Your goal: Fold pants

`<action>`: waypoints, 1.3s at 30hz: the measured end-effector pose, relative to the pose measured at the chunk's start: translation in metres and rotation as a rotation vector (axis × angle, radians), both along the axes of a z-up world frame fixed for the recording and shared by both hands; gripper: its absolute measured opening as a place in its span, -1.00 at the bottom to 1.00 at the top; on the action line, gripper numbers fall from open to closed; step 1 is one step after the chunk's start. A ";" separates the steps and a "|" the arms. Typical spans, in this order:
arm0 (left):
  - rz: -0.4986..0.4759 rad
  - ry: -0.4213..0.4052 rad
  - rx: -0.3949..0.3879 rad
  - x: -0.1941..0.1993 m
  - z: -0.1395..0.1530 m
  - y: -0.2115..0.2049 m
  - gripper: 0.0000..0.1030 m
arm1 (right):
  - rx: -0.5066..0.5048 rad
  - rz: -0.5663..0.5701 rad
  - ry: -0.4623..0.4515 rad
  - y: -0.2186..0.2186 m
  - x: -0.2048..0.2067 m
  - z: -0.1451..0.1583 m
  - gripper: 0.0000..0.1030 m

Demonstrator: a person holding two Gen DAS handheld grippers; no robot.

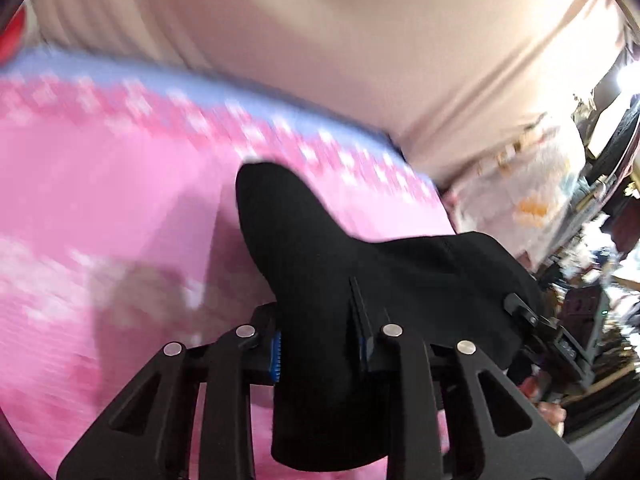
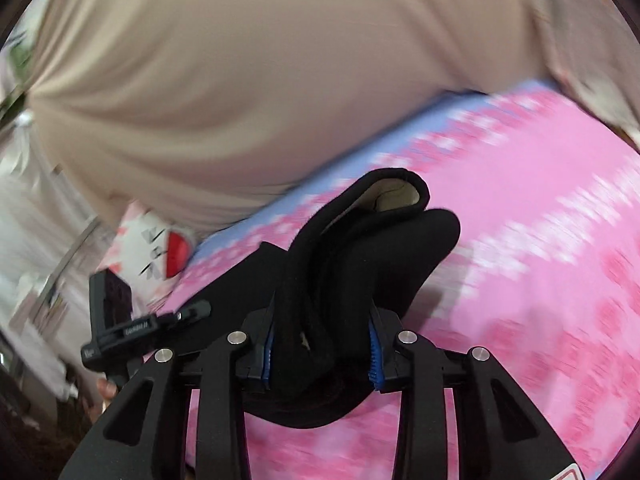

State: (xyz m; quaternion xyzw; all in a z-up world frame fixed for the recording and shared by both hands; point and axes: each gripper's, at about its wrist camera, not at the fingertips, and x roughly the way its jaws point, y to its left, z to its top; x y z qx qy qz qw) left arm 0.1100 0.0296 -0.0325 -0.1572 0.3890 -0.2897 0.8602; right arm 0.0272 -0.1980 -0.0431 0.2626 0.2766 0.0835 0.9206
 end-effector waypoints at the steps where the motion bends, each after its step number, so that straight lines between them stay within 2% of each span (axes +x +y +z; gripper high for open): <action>1: 0.039 -0.037 0.016 -0.006 0.009 0.019 -0.52 | -0.007 0.022 -0.010 0.010 0.004 0.002 -0.36; 3: 0.090 -0.078 0.051 -0.012 0.016 0.047 -0.51 | -0.006 0.078 -0.019 0.032 0.018 -0.004 -0.35; 5: 0.153 -0.059 0.127 -0.018 0.002 0.074 -0.35 | 0.016 0.106 0.032 0.045 0.034 -0.027 -0.29; 7: 0.220 0.015 0.213 -0.020 -0.026 0.091 -0.18 | 0.014 0.115 0.168 0.055 0.051 -0.068 -0.17; 8: 0.291 0.043 0.302 -0.023 -0.044 0.099 -0.18 | 0.003 0.093 0.261 0.056 0.055 -0.089 -0.15; 9: 0.325 0.043 0.356 -0.025 -0.050 0.104 -0.18 | -0.004 0.066 0.298 0.055 0.052 -0.098 -0.06; 10: 0.354 0.027 0.423 -0.032 -0.056 0.110 -0.18 | 0.013 0.047 0.285 0.052 0.044 -0.098 -0.06; 11: 0.353 0.009 0.437 -0.039 -0.054 0.114 -0.18 | 0.008 0.021 0.271 0.049 0.038 -0.091 -0.06; 13: 0.349 -0.029 0.390 -0.047 -0.038 0.116 -0.17 | -0.087 -0.061 0.214 0.048 0.025 -0.062 -0.03; 14: 0.341 -0.053 0.360 -0.049 -0.029 0.112 -0.07 | -0.164 -0.095 0.154 0.051 0.020 -0.040 -0.04; 15: 0.330 -0.076 0.338 -0.048 -0.019 0.106 0.06 | -0.208 -0.098 0.117 0.056 0.019 -0.025 -0.19; 16: 0.314 -0.105 0.317 -0.046 -0.008 0.097 0.46 | -0.246 -0.065 0.071 0.067 0.024 -0.007 -0.64; 17: 0.301 -0.130 0.300 -0.041 -0.001 0.085 0.83 | -0.264 -0.028 0.049 0.075 0.031 0.003 -0.84; 18: 0.301 -0.135 0.299 -0.037 0.000 0.077 0.88 | -0.277 0.013 0.040 0.086 0.041 0.009 -0.89; 20: 0.273 -0.133 0.316 -0.022 -0.005 0.047 0.86 | -0.323 0.120 0.076 0.114 0.079 0.001 -0.89; 21: 0.266 -0.125 0.356 -0.011 -0.012 0.035 0.86 | -0.357 0.155 0.125 0.125 0.101 -0.014 -0.90; 23: 0.305 -0.097 0.467 0.010 -0.035 0.015 0.85 | -0.399 0.168 0.202 0.131 0.137 -0.041 -0.90; 24: 0.310 -0.085 0.490 0.013 -0.040 0.012 0.85 | -0.435 0.126 0.263 0.125 0.160 -0.061 -1.00; 25: 0.309 -0.064 0.510 0.020 -0.050 0.009 0.85 | -0.414 0.115 0.285 0.116 0.172 -0.073 -1.00; 26: 0.320 -0.040 0.522 0.024 -0.058 0.011 0.85 | -0.329 0.120 0.275 0.102 0.178 -0.079 -1.00; 28: 0.336 -0.014 0.518 0.027 -0.068 0.017 0.87 | -0.175 0.097 0.296 0.090 0.181 -0.073 -1.00; 29: 0.338 -0.014 0.514 0.025 -0.068 0.021 0.88 | -0.184 0.090 0.264 0.093 0.174 -0.062 -1.00; 32: 0.334 -0.004 0.505 0.025 -0.069 0.024 0.88 | -0.334 0.074 0.178 0.113 0.156 -0.039 -0.95; 33: 0.335 -0.006 0.508 0.025 -0.070 0.024 0.88 | -0.365 0.067 0.177 0.113 0.155 -0.039 -0.94; 35: 0.333 -0.012 0.514 0.026 -0.070 0.023 0.88 | -0.417 0.024 0.240 0.101 0.167 -0.059 -1.00; 36: 0.331 -0.014 0.518 0.026 -0.070 0.021 0.88 | -0.351 0.020 0.268 0.089 0.172 -0.070 -1.00; 37: 0.333 -0.017 0.526 0.026 -0.070 0.020 0.88 | -0.269 0.013 0.256 0.079 0.167 -0.069 -1.00; 39: 0.333 -0.018 0.535 0.026 -0.070 0.020 0.88 | -0.215 0.009 0.226 0.075 0.156 -0.057 -1.00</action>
